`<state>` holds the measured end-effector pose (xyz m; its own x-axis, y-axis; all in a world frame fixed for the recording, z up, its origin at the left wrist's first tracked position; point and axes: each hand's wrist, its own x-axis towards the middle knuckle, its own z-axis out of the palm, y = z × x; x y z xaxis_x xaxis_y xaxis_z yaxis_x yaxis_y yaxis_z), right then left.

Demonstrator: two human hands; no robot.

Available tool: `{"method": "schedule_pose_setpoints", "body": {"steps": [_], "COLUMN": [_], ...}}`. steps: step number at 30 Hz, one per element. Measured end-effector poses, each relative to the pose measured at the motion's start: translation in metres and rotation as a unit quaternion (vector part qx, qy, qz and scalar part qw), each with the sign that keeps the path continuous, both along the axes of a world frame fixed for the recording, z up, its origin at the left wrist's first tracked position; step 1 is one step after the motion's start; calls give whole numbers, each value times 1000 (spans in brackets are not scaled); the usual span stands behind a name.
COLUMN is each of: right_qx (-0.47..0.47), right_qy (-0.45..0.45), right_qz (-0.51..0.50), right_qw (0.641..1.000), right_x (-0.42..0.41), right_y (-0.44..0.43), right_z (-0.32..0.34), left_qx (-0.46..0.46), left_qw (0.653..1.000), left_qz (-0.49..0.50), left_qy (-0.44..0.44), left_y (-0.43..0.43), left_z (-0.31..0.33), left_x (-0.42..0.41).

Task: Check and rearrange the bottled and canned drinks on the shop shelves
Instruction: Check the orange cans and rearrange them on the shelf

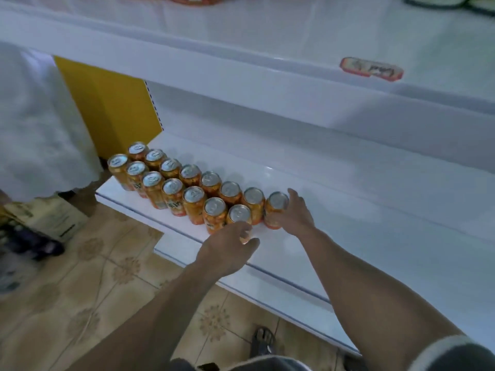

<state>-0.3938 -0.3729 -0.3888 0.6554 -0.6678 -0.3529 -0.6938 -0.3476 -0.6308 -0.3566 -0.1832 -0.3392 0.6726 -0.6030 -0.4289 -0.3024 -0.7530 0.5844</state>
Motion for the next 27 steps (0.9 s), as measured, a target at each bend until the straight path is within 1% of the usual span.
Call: {"method": "schedule_pose_setpoints", "body": {"steps": [2, 6, 11, 14, 16, 19, 21, 24, 27], "right_qx": [11, -11, -31, -40, -55, -70, -100, -180, -284], "right_qy": [3, -24, -86, -133, -155, -183, -194, -208, -242], "right_qz": [2, -44, -134, -156, -160, -163, -142, -100, -48], "right_qw": [1000, 999, 987, 978, 973, 967, 965, 956, 926], "right_x": [12, 8, -30, -56, -67, -80, -88, -98, -108], "right_y": [-1, 5, 33, 69, 95, 137, 161, 190, 208], "right_z": [-9, -19, 6, 33, 53, 80, 97, 123, 149], "left_qx": [-1, -19, -60, -105, -153, -224, -281, -362, -432], "left_qw": [1000, 998, 990, 981, 972, 957, 939, 904, 874], "left_qz": [2, -11, -89, -117, -121, -155, -186, -223, -214], "left_qy": [23, 55, 89, 118, 131, 97, 70, 45, 59], "left_y": [1, 6, 22, 37, 44, 55, 60, 67, 71], "left_z": [-6, -13, -10, -14, -15, -13, -7, 6, 28], "left_x": [12, 23, 27, 27, 26, 21, 18, 13, 4]}}
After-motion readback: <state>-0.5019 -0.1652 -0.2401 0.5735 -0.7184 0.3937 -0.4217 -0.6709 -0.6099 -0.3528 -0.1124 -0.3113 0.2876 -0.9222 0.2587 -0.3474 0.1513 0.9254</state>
